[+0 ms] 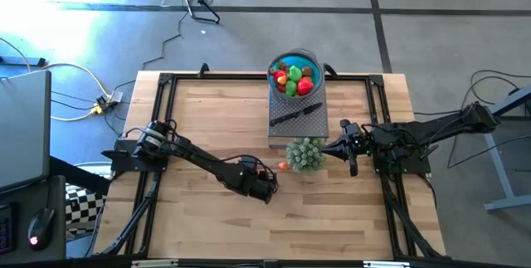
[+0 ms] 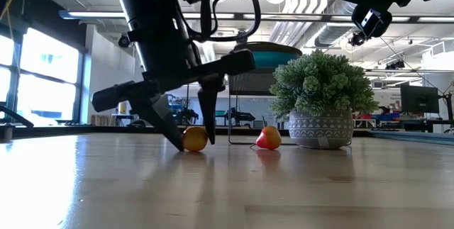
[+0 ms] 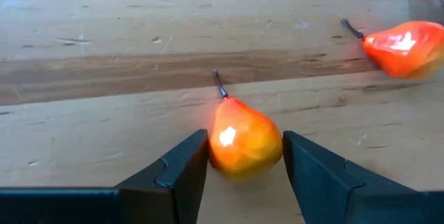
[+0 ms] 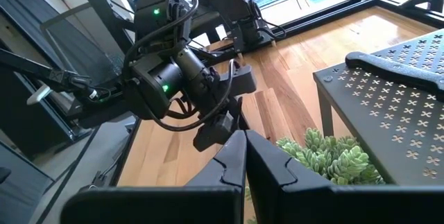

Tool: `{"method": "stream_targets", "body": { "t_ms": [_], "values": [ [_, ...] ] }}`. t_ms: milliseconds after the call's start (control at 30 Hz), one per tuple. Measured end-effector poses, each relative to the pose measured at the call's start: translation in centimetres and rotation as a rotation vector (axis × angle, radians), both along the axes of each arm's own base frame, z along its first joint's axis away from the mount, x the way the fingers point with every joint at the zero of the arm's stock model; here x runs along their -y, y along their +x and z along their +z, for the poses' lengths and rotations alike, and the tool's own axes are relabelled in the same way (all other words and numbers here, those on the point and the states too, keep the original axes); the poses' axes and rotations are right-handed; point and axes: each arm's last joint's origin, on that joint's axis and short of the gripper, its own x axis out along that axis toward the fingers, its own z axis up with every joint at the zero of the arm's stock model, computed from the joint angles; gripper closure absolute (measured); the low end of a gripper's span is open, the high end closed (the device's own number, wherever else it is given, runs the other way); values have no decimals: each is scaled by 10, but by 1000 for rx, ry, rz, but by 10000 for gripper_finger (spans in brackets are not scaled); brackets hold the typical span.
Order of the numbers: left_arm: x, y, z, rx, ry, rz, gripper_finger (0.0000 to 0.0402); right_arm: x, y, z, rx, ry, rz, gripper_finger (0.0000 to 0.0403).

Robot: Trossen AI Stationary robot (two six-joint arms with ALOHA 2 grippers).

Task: Pick & Place Fruit
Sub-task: Put the orange pear in the blue strainer bowl

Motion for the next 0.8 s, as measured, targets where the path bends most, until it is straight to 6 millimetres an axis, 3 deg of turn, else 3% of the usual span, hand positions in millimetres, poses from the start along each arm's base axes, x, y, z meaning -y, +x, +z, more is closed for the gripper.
{"method": "stream_targets", "body": {
  "t_ms": [800],
  "values": [
    [-1, -1, 0, -13, 7, 0, 220, 0, 0, 0, 0, -2, 1, 400]
  ]
}}
